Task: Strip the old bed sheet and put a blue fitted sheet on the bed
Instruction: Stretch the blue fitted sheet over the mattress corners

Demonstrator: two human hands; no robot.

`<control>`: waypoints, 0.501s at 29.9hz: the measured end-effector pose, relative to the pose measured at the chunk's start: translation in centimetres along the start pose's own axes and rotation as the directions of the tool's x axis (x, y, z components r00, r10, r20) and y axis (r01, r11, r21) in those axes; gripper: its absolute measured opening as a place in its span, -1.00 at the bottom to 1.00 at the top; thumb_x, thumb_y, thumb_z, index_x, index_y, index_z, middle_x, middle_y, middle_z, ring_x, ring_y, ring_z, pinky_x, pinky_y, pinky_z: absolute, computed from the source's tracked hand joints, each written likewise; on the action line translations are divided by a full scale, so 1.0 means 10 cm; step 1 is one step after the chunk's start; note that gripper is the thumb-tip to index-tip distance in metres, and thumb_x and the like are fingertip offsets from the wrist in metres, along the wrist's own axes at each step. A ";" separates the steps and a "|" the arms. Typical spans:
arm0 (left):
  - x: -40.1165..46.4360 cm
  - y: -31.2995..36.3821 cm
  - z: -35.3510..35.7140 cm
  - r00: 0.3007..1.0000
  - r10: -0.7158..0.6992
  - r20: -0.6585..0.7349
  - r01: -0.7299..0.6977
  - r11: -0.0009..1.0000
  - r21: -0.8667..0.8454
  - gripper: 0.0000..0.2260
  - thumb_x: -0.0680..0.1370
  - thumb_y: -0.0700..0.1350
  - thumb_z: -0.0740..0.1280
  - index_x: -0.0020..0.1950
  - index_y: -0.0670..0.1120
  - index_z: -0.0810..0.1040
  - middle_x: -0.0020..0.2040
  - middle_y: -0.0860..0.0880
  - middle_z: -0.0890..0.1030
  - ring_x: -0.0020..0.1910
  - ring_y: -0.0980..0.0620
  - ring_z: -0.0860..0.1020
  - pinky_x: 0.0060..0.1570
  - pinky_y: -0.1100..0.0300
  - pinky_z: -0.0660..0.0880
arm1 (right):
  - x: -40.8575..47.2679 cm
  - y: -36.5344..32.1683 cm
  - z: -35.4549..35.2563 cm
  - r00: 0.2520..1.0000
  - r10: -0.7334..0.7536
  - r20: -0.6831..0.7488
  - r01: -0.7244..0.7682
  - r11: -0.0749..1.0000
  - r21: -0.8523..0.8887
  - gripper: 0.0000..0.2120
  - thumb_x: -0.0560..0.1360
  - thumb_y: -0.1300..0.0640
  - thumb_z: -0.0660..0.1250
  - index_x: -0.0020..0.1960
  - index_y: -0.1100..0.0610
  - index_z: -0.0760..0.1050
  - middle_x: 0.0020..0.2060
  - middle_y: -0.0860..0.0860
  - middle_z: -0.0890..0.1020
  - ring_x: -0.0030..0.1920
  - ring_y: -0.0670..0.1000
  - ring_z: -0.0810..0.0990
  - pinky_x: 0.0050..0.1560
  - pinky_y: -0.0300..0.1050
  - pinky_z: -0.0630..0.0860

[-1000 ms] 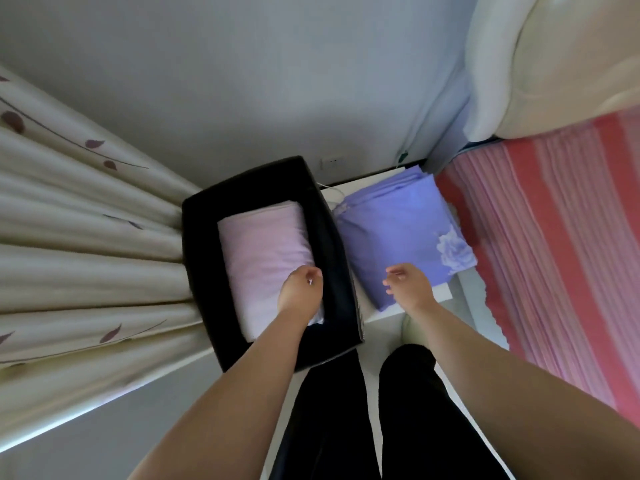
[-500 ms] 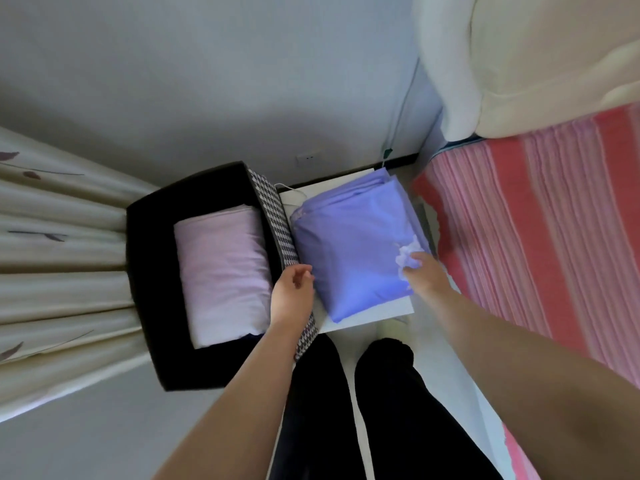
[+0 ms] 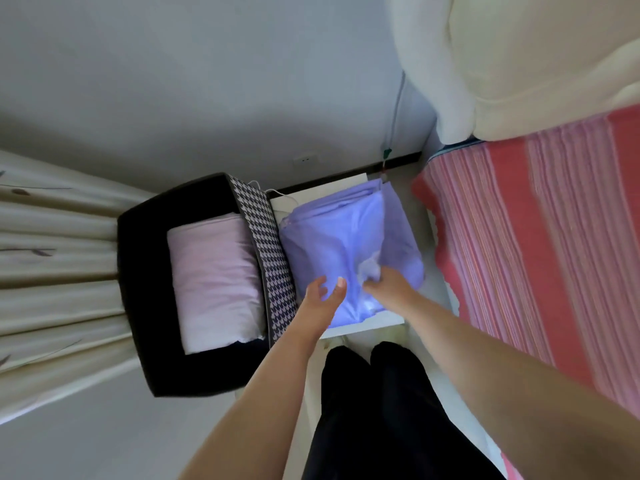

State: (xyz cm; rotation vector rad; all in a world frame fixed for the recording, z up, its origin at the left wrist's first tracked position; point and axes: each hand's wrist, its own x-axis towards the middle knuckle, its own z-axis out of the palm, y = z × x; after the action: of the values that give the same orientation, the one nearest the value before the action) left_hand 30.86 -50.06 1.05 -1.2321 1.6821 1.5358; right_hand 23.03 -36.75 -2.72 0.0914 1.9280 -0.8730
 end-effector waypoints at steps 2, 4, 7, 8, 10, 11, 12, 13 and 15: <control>-0.03 0.14 0.02 1.000 0.021 0.012 -0.020 0.998 -0.065 -0.17 0.38 0.32 0.36 0.52 0.05 0.08 0.35 0.13 0.37 0.35 0.08 0.36 0.36 -0.04 0.32 | -0.29 -0.22 0.15 0.983 -0.177 0.055 0.180 0.982 -0.051 -0.88 0.55 0.14 0.18 -0.02 0.06 0.49 -0.08 0.14 0.62 -0.04 0.11 0.58 0.00 -0.01 0.49; -0.04 0.26 -0.03 0.998 0.009 -0.069 -0.011 1.000 -0.028 -0.07 0.28 0.31 0.47 0.50 0.04 0.10 0.21 0.09 0.58 0.26 0.01 0.48 0.32 -0.02 0.38 | -0.54 -0.33 0.32 0.956 -0.263 0.128 0.271 0.961 -0.055 -0.89 0.52 0.15 0.18 -0.13 -0.01 0.44 -0.14 0.11 0.61 -0.10 0.11 0.55 -0.06 0.00 0.48; -0.07 0.28 -0.24 0.958 0.033 -0.285 0.000 0.994 0.113 -0.54 0.45 -0.19 0.41 0.30 -0.23 0.38 0.06 -0.19 0.59 0.02 -0.13 0.56 0.01 0.11 0.48 | -0.79 -0.39 0.46 0.931 -0.297 0.210 0.261 0.948 0.184 -0.91 0.36 0.09 0.19 -0.32 0.02 0.39 -0.35 0.14 0.47 -0.30 0.08 0.46 -0.24 0.04 0.41; -0.12 0.25 -0.33 0.942 0.047 -0.331 0.008 0.987 0.162 -0.65 0.47 -0.30 0.31 0.26 -0.26 0.42 0.07 -0.24 0.58 0.03 -0.17 0.56 -0.03 0.11 0.47 | -0.83 -0.39 0.48 0.930 -0.306 0.204 0.243 0.928 0.282 -0.86 0.32 0.03 0.20 -0.28 0.08 0.46 -0.33 0.15 0.47 -0.29 0.09 0.45 -0.22 0.00 0.40; -0.26 0.18 -0.48 0.944 0.104 -0.314 -0.040 0.978 0.204 -0.65 0.48 -0.37 0.21 0.26 -0.24 0.43 0.10 -0.24 0.57 0.08 -0.20 0.55 -0.04 0.10 0.45 | -0.92 -0.42 0.48 0.965 -0.207 0.162 0.114 0.884 0.454 -0.61 0.33 -0.11 0.22 -0.02 0.15 0.52 -0.15 0.15 0.57 -0.13 0.07 0.57 0.00 0.03 0.49; -0.34 0.16 -0.50 0.947 0.151 -0.282 -0.087 0.970 0.227 -0.64 0.47 -0.37 0.19 0.26 -0.21 0.42 0.09 -0.21 0.57 0.08 -0.19 0.55 -0.03 0.10 0.45 | -0.93 -0.42 0.50 0.979 -0.163 0.125 0.071 0.842 0.535 -0.56 0.34 -0.21 0.23 0.03 0.10 0.50 -0.13 0.05 0.59 -0.11 -0.02 0.59 0.01 -0.02 0.52; -0.42 0.14 -0.50 0.950 0.209 -0.232 -0.141 0.950 0.277 -0.62 0.46 -0.37 0.17 0.27 -0.19 0.43 0.08 -0.17 0.57 0.08 -0.17 0.55 -0.03 0.10 0.46 | -0.94 -0.43 0.51 0.986 -0.145 0.086 0.066 0.801 0.595 -0.52 0.32 -0.31 0.26 0.05 0.02 0.48 -0.15 -0.06 0.59 -0.14 -0.12 0.58 -0.04 -0.07 0.51; -0.52 0.13 -0.49 0.952 0.261 -0.159 -0.199 0.924 0.326 -0.61 0.46 -0.37 0.16 0.27 -0.17 0.44 0.07 -0.14 0.58 0.07 -0.12 0.55 -0.03 0.12 0.46 | -0.96 -0.45 0.51 0.990 -0.130 0.048 0.074 0.786 0.613 -0.44 0.28 -0.41 0.27 0.09 -0.04 0.46 -0.11 -0.13 0.60 -0.10 -0.16 0.58 -0.02 -0.10 0.51; -0.72 0.15 -0.45 0.935 0.351 0.045 -0.338 0.846 0.412 -0.61 0.47 -0.37 0.17 0.26 -0.14 0.47 0.06 -0.06 0.59 0.04 0.01 0.53 -0.10 0.25 0.44 | -1.03 -0.49 0.52 0.994 -0.088 -0.058 0.105 0.817 0.566 -0.34 0.26 -0.47 0.29 0.18 -0.06 0.46 0.04 -0.12 0.62 0.07 -0.07 0.59 0.13 -0.01 0.52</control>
State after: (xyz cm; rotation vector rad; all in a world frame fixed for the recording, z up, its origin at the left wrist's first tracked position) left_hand 33.52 -52.62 8.89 -0.7616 2.2025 1.2479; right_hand 30.27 -40.55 6.77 0.3666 1.6463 -1.5079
